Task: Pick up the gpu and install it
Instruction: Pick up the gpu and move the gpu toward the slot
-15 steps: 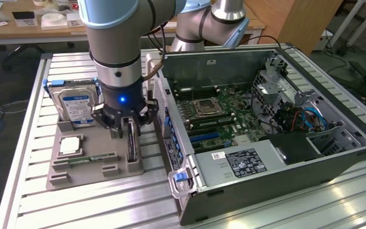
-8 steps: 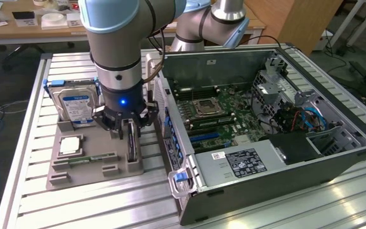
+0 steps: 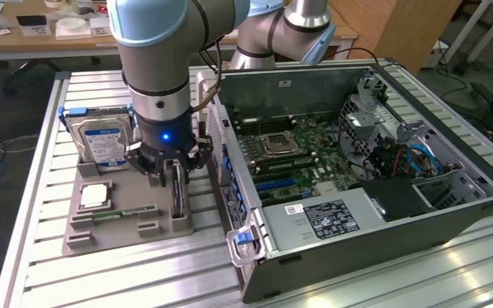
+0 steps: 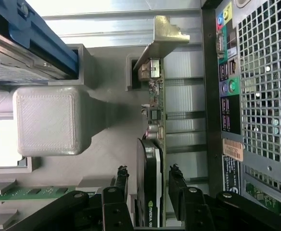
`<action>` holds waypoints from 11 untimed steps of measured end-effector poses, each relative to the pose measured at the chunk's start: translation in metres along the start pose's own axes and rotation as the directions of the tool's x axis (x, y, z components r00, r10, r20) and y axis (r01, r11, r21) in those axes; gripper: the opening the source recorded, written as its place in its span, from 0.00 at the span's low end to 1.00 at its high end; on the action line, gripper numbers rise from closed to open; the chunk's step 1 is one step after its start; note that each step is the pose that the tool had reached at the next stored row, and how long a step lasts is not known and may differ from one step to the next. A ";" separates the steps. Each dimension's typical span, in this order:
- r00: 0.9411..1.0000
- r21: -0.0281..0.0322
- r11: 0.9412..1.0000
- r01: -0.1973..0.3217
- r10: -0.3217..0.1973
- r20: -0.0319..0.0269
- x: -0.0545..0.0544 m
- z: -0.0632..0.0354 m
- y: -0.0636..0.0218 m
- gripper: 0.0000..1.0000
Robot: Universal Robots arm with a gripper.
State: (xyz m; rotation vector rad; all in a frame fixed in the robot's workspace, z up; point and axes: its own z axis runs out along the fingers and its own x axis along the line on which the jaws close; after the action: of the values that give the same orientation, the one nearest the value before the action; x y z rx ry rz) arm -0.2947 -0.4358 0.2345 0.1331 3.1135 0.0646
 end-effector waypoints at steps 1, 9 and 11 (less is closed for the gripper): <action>1.000 0.000 1.000 0.000 0.000 0.000 0.000 0.0005 0.0012 0.47; 1.000 0.000 1.000 0.000 0.000 0.000 0.001 0.0076 0.0046 0.47; 1.000 0.000 1.000 0.000 0.000 0.000 0.001 0.0085 0.0046 0.47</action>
State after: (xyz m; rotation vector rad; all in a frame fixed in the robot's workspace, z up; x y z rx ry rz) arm -0.2948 -0.4309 0.2262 0.1330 3.1136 0.0646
